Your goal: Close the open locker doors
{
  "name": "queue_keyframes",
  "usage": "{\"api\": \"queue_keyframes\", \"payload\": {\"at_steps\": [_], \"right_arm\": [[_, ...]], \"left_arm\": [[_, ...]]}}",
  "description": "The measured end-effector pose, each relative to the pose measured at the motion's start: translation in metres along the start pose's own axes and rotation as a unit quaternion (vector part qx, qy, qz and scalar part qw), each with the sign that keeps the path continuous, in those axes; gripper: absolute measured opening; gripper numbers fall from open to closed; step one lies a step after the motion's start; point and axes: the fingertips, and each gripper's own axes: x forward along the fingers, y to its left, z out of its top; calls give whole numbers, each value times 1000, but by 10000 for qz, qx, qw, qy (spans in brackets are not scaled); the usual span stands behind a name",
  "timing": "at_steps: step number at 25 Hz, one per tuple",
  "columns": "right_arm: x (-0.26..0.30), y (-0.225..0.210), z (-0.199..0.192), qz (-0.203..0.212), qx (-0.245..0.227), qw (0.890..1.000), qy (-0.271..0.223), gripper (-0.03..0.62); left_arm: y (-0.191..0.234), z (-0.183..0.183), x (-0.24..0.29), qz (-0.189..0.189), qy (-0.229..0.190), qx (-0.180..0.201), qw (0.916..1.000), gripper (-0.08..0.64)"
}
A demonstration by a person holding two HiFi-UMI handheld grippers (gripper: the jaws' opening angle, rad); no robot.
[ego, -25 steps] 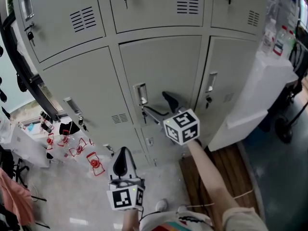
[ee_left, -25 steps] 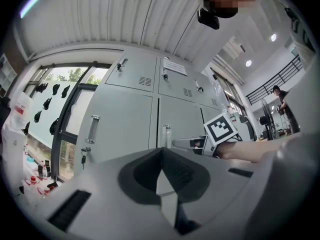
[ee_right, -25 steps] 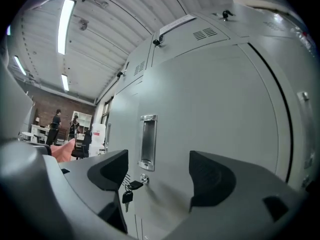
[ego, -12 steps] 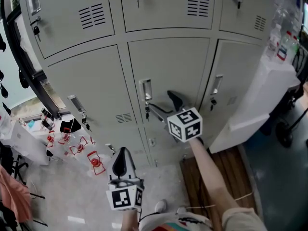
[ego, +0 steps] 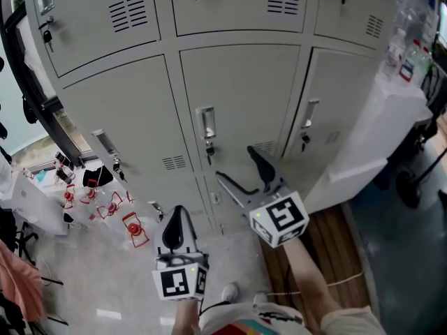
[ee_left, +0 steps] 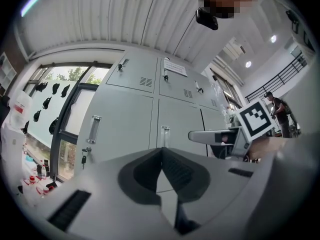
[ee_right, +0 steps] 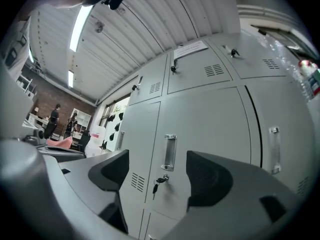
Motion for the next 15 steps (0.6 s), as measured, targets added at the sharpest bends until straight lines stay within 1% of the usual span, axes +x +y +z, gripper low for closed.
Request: {"api": "queue_keyframes", "payload": {"at_steps": [1,2,3,4,5,6,7,9,11,15], "right_arm": [[-7,6,2,27,-7,10000,-31,354],[-12,11,3,35,-24,10000,-63,312],[-18,14,4,17,-36,9999,-101,234],[-23,16,6,-23,-22,9999,-150,188],[-28,18,7,-73,18,9998,-208,172],[-34,20,8,-130,66,9995,-265,143],[-41,22,9,-194,102,9993,-312,100],[-54,25,9,-348,152,9986,-372,52],[-68,27,7,-478,255,9979,-356,29],[-87,30,0,-570,445,9972,-209,21]], "left_arm": [[-2,0,0,-18,2,-3,10000,5],[-4,0,-1,-36,3,-5,10000,5],[-7,0,-1,-52,4,-8,10000,5],[-9,0,-2,-68,2,-12,10000,5],[-11,0,-2,-85,-4,-14,10000,5],[-14,1,-3,-102,-13,-13,9999,5],[-16,2,-4,-118,-20,-9,9999,5],[-20,2,-5,-145,-19,-5,9999,5],[-23,1,-7,-165,-8,-8,9999,5],[-27,0,-10,-187,15,9,9998,5]]}}
